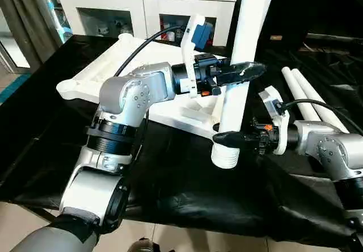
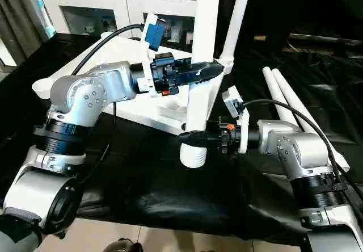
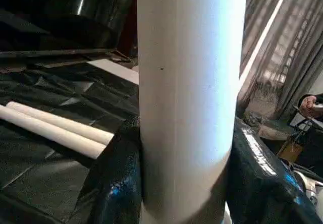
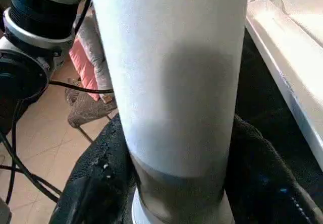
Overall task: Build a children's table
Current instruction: Pick table leg
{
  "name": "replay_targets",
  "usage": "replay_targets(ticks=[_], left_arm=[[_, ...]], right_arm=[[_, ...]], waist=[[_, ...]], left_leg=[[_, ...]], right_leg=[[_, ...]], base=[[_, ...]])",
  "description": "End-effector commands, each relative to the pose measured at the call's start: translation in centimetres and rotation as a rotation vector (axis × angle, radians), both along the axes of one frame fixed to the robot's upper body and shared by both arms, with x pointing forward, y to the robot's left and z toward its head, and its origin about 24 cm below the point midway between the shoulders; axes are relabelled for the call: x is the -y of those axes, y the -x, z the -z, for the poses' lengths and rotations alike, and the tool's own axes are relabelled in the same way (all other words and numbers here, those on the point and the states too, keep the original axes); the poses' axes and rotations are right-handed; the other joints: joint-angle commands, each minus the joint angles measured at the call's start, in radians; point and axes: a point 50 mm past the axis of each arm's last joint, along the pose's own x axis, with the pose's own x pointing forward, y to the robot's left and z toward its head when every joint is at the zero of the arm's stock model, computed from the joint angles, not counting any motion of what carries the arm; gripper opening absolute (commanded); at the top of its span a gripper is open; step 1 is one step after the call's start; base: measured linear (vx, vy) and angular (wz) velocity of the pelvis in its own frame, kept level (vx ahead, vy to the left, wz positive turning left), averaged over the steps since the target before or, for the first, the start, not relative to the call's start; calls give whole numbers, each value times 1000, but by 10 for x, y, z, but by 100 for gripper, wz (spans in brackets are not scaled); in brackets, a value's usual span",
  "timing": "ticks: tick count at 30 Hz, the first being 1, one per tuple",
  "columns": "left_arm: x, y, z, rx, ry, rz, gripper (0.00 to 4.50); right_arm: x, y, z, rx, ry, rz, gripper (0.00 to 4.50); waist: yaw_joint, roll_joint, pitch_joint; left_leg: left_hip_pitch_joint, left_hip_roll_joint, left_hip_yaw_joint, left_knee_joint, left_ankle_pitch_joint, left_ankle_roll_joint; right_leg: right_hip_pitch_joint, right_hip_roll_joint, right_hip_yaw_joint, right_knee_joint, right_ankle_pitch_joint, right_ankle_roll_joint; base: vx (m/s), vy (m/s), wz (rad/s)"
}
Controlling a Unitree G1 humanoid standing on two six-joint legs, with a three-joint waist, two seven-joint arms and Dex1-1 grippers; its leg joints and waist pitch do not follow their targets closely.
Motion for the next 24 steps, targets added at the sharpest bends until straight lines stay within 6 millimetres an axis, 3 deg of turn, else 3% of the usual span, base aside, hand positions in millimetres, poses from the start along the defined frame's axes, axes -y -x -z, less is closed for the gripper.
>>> replay_targets(ticks=[1, 7, 13, 16, 17, 20, 22, 23, 24], left_arm=[[7, 6, -12, 1, 65, 69, 249], [-2, -4, -23, 20, 250, -59, 290], [-16, -10, -33, -13, 462, -157, 293], [-40, -20, -38, -27, 578, -268, 293], [-40, -20, -38, -27, 578, -268, 293], [-55, -26, -30, 31, 496, -353, 293], [-59, -31, -11, 132, 266, -412, 293], [-59, -33, -1, 179, 161, -421, 293], [-59, -35, 19, 284, -61, -424, 293]], right_arm=[[4, -3, 0, -3, -4, 33, 201], [3, -8, -3, 42, -48, 105, 200], [1, -13, -5, 89, -95, 188, 198], [2, -17, -7, 137, -123, 283, 194], [2, -17, -7, 137, -123, 283, 192], [4, -18, -11, 164, -159, 342, 191], [4, -17, -9, 203, -124, 396, 191], [5, -17, -8, 223, -99, 423, 191], [8, -20, -3, 272, -20, 505, 191]], waist=[[1, -26, -86], [2, -25, -86], [1, -23, -87], [-3, -23, -86], [-2, -22, -86], [-4, -22, -85], [-3, -18, -86], [-4, -15, -86], [-4, -15, -86]], left_leg=[[28, 46, -21, -53, -90, 79], [27, 46, -22, -53, -101, 80], [26, 44, -23, -52, -105, 77], [26, 44, -22, -54, -109, 77], [28, 44, -23, -54, -112, 77], [30, 44, -24, -58, -110, 76], [33, 47, -24, -59, -108, 71], [34, 50, -28, -62, -107, 69], [34, 49, -30, -64, -107, 55]], right_leg=[[55, -56, 35, -62, -111, -256], [56, -58, 34, -66, -121, -255], [56, -58, 33, -66, -117, -260], [55, -55, 33, -65, -118, -250], [53, -55, 32, -68, -126, -247], [51, -51, 34, -69, -140, -222], [49, -52, 34, -69, -141, -210], [44, -51, 36, -73, -160, -179], [43, -52, 36, -74, -168, -159]], base=[[0, 0, 0], [0, 0, 0], [0, 0, 0], [0, 0, 0], [0, 0, 0], [0, 0, 0], [0, 0, 0], [0, 0, 0], [0, 0, 0]])
